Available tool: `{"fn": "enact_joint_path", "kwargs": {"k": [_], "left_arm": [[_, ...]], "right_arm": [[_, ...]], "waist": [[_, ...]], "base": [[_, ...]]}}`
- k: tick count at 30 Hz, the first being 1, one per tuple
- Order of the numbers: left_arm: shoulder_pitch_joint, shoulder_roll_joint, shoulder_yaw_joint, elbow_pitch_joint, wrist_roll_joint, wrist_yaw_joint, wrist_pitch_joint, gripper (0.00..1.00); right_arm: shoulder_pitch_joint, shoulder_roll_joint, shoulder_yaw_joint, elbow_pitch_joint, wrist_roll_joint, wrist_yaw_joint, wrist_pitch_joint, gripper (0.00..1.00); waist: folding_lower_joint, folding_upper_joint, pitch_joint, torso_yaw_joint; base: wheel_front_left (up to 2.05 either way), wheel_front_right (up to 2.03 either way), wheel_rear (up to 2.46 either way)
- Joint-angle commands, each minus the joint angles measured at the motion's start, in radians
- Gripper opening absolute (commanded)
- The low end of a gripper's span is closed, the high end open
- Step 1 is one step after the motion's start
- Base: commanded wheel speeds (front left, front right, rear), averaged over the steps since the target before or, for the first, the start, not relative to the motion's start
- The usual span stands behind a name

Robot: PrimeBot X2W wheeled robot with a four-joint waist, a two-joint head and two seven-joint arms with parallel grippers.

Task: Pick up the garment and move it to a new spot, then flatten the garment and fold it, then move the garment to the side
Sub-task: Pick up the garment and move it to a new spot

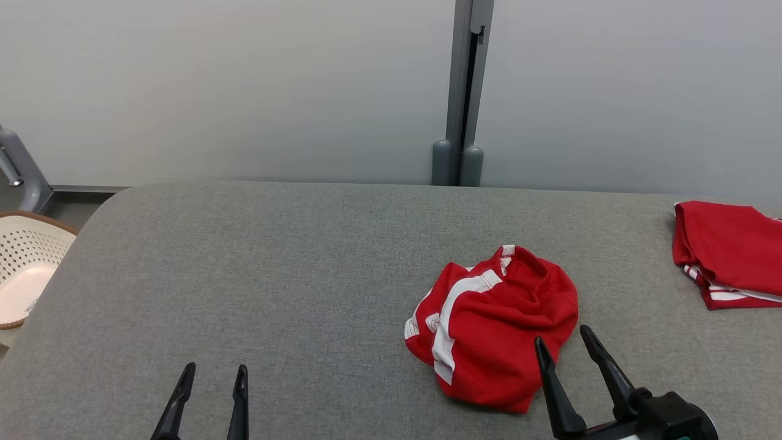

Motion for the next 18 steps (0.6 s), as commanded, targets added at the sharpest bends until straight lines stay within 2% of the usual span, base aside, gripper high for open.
{"fn": "enact_joint_path", "kwargs": {"k": [1, 18], "left_arm": [[0.008, 0.0, 0.002, -0.003, 0.014, -0.006, 0.001, 1.0], [0.018, -0.01, -0.003, 0.025, 0.057, -0.026, 0.001, 1.0]], "right_arm": [[0.01, -0.002, -0.002, 0.001, 0.005, -0.002, -0.001, 1.0], [0.015, -0.001, 0.012, 0.015, 0.018, -0.002, -0.001, 1.0]], "waist": [[0.0, -0.0001, -0.003, 0.002], [0.0, -0.0001, -0.008, -0.006]], "base": [[0.0, 0.0, 0.0], [0.0, 0.0, 0.0]]}}
